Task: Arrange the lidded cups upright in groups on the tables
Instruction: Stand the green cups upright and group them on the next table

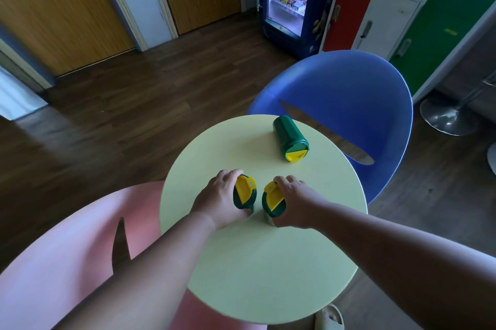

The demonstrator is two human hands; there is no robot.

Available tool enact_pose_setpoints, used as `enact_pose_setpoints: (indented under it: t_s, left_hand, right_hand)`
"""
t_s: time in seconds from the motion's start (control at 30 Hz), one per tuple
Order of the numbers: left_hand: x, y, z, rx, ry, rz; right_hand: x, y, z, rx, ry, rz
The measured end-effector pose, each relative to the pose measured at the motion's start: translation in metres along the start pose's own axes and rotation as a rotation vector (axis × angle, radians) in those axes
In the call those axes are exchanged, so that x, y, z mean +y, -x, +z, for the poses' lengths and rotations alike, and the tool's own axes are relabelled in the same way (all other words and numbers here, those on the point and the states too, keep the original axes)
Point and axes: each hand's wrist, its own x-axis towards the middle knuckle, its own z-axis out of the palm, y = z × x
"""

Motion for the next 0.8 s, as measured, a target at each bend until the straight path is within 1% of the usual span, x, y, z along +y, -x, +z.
enact_pose_setpoints:
  t_s: [0.13,0.33,0.4,0.47,0.57,0.67,0.73,0.8]
  left_hand:
    - [0.001,-0.004,-0.001,-0.025,-0.017,0.001]
    - [0.001,-0.006,-0.008,-0.104,-0.123,0.049]
    - [0.003,-0.008,-0.014,-0.125,-0.144,0.056]
    - [0.007,-0.011,-0.022,-0.100,-0.149,0.055]
    - [0.021,-0.024,-0.035,-0.030,-0.093,0.034]
    - [0.044,-0.050,-0.040,0.014,-0.018,0.007]
    - [0.060,-0.070,-0.038,0.021,0.060,-0.040]
    - [0.077,-0.091,-0.030,-0.009,0.166,-0.120]
  right_hand:
    - [0.000,-0.001,-0.001,-0.004,0.008,-0.007]
    - [0.001,0.002,-0.002,-0.018,0.001,-0.001]
    - [0.001,0.003,-0.005,-0.031,-0.029,0.005]
    - [0.004,0.004,-0.010,-0.037,-0.100,0.017]
    - [0.016,-0.003,-0.026,-0.014,-0.220,0.024]
    - [0.040,-0.025,-0.047,0.112,-0.251,0.022]
    - [0.060,-0.046,-0.062,0.190,-0.260,0.027]
    - [0.080,-0.066,-0.073,0.202,-0.297,0.043]
